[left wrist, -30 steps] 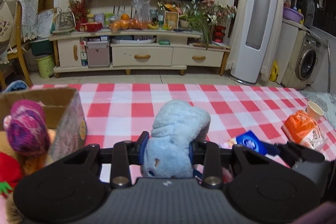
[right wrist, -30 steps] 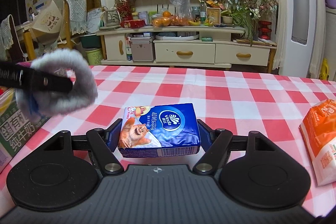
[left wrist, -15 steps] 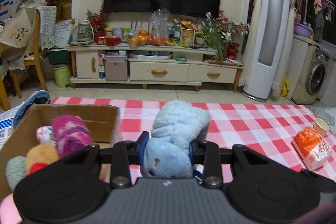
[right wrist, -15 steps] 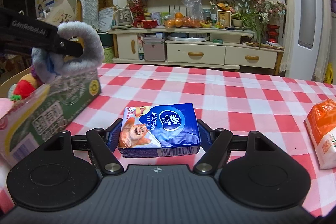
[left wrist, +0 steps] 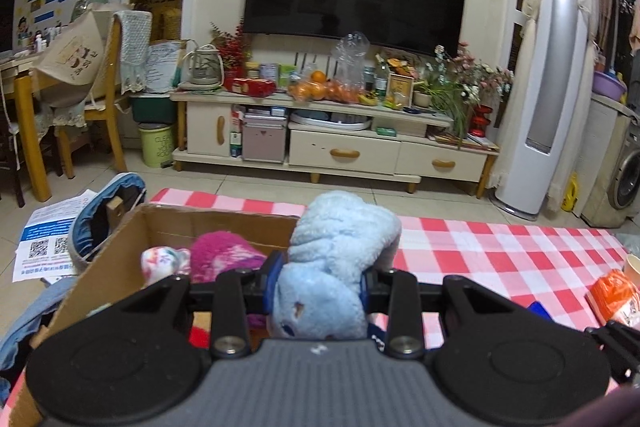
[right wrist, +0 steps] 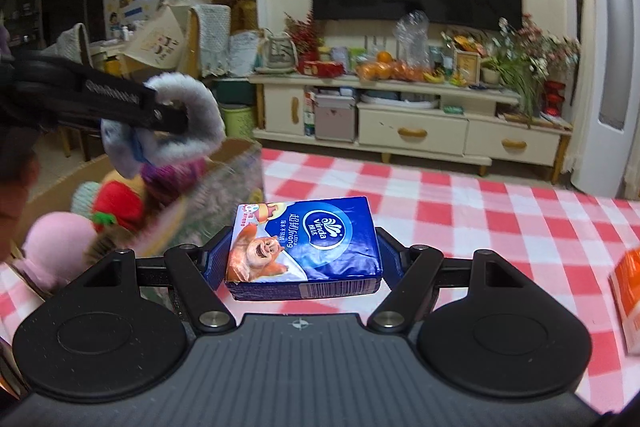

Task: Organize soft objects
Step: 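Open the left gripper to drop the slipper into the box while the right holds the tissue pack above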

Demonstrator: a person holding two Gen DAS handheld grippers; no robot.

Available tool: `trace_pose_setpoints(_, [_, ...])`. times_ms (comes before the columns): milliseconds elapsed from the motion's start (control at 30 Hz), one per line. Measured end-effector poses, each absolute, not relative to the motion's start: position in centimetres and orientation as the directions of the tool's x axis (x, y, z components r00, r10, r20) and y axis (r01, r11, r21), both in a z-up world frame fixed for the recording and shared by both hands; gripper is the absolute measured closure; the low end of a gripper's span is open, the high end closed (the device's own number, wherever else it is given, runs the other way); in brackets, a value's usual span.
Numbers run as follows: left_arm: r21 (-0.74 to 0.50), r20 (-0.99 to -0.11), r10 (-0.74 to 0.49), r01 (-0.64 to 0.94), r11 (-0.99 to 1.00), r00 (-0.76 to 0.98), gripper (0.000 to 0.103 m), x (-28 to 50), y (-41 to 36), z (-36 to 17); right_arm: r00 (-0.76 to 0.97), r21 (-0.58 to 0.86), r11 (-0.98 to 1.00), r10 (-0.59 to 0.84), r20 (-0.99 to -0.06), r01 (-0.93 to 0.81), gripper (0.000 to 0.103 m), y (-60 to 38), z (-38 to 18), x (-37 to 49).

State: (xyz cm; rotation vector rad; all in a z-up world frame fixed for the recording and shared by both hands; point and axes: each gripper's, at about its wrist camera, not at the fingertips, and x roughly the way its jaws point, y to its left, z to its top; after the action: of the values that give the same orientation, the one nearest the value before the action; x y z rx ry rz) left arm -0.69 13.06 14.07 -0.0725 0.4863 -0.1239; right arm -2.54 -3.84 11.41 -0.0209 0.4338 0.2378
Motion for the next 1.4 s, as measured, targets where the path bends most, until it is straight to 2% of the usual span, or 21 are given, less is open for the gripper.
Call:
trace_pose_setpoints(533, [-0.138, -0.491, -0.062, -0.007, 0.990, 0.869, 0.069, 1.4, 18.3, 13.4, 0.870, 0.011, 0.938, 0.327, -0.369, -0.348, 0.013, 1.7, 14.2, 0.1])
trace_pose_setpoints(800, [-0.195, -0.522, -0.052, -0.059, 0.979, 0.851, 0.069, 3.2, 20.7, 12.5, 0.839, 0.009, 0.904, 0.401, -0.369, -0.428, 0.013, 3.8, 13.2, 1.2])
trace_pose_setpoints(1067, [-0.198, -0.551, -0.042, -0.081, 0.977, 0.833, 0.066, 4.8, 21.5, 11.3, 0.803, -0.044, 0.868, 0.438, -0.404, -0.495, 0.013, 6.2, 11.4, 2.2])
trace_pose_setpoints(1133, [-0.175, -0.563, -0.015, -0.101, 0.979, 0.826, 0.060, 5.2, 21.6, 11.0, 0.792, -0.052, 0.858, 0.445, -0.418, -0.511, 0.012, 6.7, 10.8, 2.6])
trace_pose_setpoints(1200, [-0.159, -0.569, 0.008, -0.120, 0.980, 0.822, 0.046, 5.4, 21.7, 10.8, 0.785, -0.060, 0.856, 0.441, -0.436, -0.514, 0.002, 7.1, 10.4, 3.0])
trace_pose_setpoints(1233, [-0.158, -0.567, 0.010, -0.121, 0.980, 0.824, 0.044, 5.3, 21.8, 10.8, 0.786, -0.061, 0.857, 0.438, -0.436, -0.512, 0.002, 7.2, 10.4, 2.9])
trace_pose_setpoints(1300, [-0.159, -0.564, 0.022, -0.135, 0.978, 0.825, 0.029, 5.2, 22.0, 10.9, 0.792, -0.049, 0.859, 0.445, -0.419, -0.509, 0.002, 6.8, 10.5, 2.3])
trace_pose_setpoints(1400, [-0.169, -0.552, 0.020, -0.136, 0.976, 0.834, 0.022, 4.7, 22.1, 11.3, 0.806, -0.030, 0.871, 0.441, -0.395, -0.491, 0.002, 6.1, 11.0, 1.5])
